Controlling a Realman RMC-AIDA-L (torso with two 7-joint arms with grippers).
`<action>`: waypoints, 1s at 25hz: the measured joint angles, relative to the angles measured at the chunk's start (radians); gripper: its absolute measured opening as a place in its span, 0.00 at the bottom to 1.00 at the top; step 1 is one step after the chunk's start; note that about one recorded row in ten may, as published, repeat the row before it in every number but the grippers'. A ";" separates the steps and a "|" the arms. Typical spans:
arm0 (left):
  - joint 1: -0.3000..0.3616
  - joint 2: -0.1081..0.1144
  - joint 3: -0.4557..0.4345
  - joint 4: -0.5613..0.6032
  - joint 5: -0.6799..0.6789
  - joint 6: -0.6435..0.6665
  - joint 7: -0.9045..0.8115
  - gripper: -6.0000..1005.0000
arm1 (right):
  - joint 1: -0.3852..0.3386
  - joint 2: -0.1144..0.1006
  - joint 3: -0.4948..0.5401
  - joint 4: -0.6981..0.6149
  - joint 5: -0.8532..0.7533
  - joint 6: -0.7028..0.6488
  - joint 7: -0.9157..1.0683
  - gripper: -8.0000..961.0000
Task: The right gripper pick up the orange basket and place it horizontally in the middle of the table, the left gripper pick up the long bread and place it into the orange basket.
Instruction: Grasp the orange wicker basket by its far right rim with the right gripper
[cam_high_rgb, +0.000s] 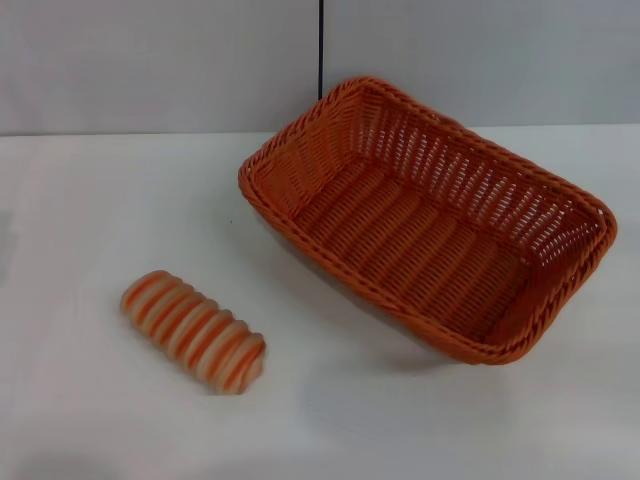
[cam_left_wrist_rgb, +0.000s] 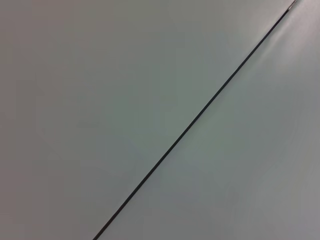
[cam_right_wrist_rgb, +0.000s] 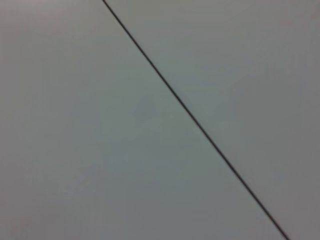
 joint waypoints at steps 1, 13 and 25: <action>0.000 0.000 0.001 0.002 0.000 -0.002 0.001 0.81 | 0.004 -0.004 0.000 0.000 -0.011 -0.002 0.009 0.50; -0.011 0.001 0.028 0.011 0.003 -0.022 0.002 0.81 | 0.060 -0.051 -0.007 0.008 -0.167 -0.021 0.108 0.49; -0.011 0.001 0.059 0.020 0.003 -0.028 -0.002 0.81 | 0.153 -0.150 -0.009 0.301 -0.432 -0.013 0.550 0.47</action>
